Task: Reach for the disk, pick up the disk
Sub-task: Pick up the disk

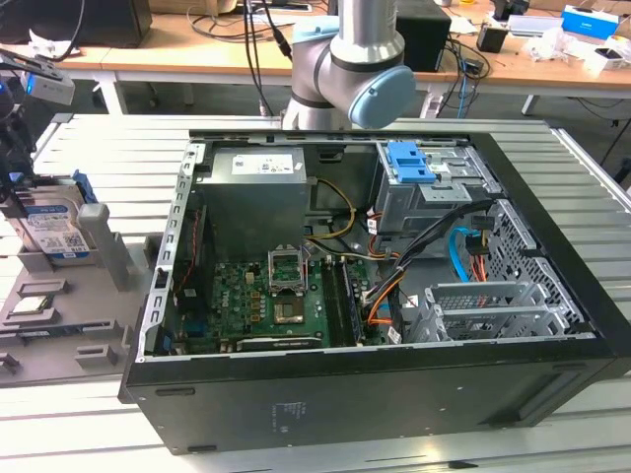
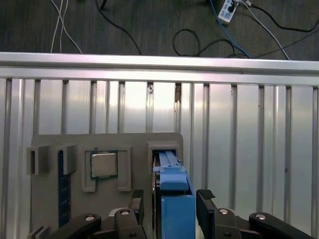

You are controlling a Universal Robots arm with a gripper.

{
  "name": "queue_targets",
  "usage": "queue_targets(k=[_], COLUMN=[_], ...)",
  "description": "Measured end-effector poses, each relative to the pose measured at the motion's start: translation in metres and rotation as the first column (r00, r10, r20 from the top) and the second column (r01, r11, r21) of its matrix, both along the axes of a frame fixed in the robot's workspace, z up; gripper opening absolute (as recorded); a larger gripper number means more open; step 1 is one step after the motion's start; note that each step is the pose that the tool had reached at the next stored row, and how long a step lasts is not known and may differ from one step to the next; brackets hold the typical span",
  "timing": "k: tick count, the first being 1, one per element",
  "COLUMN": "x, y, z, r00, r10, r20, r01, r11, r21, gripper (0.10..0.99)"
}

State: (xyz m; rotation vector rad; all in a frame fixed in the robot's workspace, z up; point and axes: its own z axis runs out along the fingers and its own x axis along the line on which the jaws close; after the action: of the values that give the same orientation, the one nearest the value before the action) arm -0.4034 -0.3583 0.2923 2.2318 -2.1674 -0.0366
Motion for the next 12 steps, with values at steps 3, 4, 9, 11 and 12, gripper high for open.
queue_targets(k=[3,4,9,11,12], x=[-0.0001,-0.0001,-0.0001,-0.0001,-0.0001], y=[0.0000,0.0000,0.0000,0.0000,0.0000], z=[-0.0003,-0.0004,-0.0004,-0.0004,-0.0004], r00=[1.0000,1.0000,1.0000,1.0000,1.0000], r10=[0.000,0.000,0.000,0.000,0.000], r20=[-0.0002,-0.0002,-0.0001,-0.0001,-0.0001], r01=[0.000,0.000,0.000,0.000,0.000], r11=[1.0000,1.0000,1.0000,1.0000,1.0000], r21=[0.000,0.000,-0.001,-0.001,-0.001], gripper=[0.541,0.541,0.396,0.365,0.365])
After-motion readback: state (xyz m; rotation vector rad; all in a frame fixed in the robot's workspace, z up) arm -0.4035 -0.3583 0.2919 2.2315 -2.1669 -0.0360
